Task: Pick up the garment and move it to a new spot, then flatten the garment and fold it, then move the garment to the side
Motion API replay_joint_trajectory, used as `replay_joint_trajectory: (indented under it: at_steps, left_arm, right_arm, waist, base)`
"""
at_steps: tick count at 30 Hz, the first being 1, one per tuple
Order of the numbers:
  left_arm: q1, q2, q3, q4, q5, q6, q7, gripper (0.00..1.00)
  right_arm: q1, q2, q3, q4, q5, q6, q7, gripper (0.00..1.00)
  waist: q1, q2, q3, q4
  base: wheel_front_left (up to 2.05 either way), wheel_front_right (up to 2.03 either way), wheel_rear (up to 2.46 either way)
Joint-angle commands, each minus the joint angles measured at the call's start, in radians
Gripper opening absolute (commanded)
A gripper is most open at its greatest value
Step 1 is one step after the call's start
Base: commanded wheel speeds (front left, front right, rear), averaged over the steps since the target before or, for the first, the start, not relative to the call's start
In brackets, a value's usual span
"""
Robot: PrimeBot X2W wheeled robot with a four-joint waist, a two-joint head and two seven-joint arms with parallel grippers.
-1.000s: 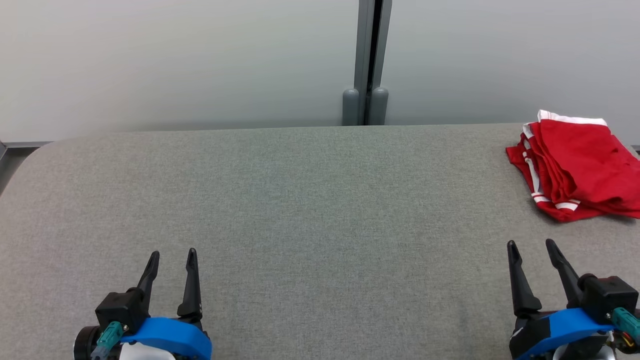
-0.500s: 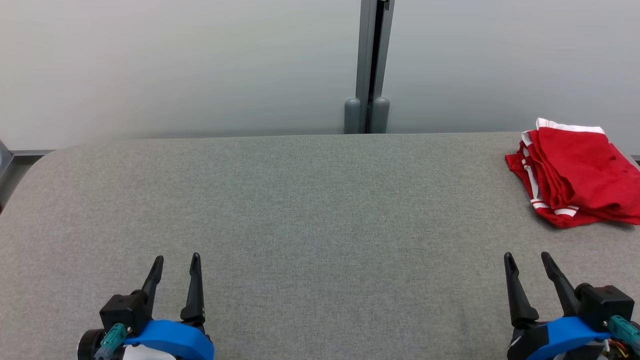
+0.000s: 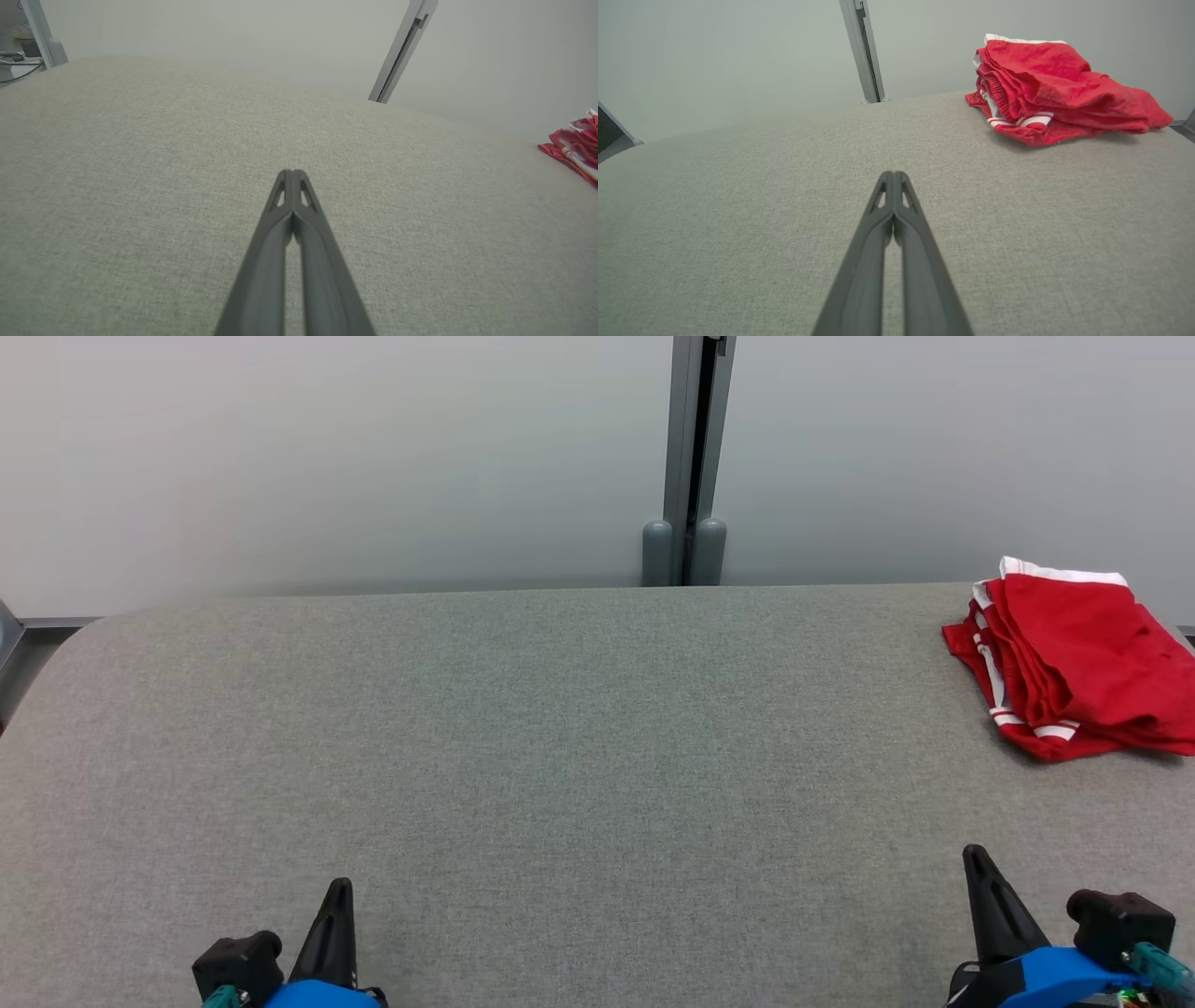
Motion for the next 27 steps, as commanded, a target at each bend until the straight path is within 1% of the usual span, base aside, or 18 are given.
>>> replay_joint_trajectory:
  at_steps: [1,13,27]
  left_arm:
    - [-0.026,0.001,0.014,-0.024,-0.047,-0.001,0.013,0.0]
    - [-0.033,-0.005,0.043,-0.07,-0.252,-0.004,0.066,0.0]
    - [-0.042,-0.011,0.075,-0.113,-0.458,-0.006,0.122,0.0]
  right_arm:
    - [-0.018,-0.003,-0.003,-0.013,0.054,0.0,0.007,0.0]
    - [-0.034,-0.005,-0.001,-0.018,0.28,0.0,0.035,0.0]
    - [-0.053,-0.006,-0.003,-0.018,0.504,0.0,0.068,0.0]
  waist:
    - [-0.0001,0.0,0.0,0.0]
    - [-0.0001,0.0,0.001,-0.002]
    - [-0.0001,0.0,0.002,-0.005]
  base:
    - [0.0,0.0,0.0]
    - [0.0,0.0,0.0]
    - [0.0,0.0,0.0]
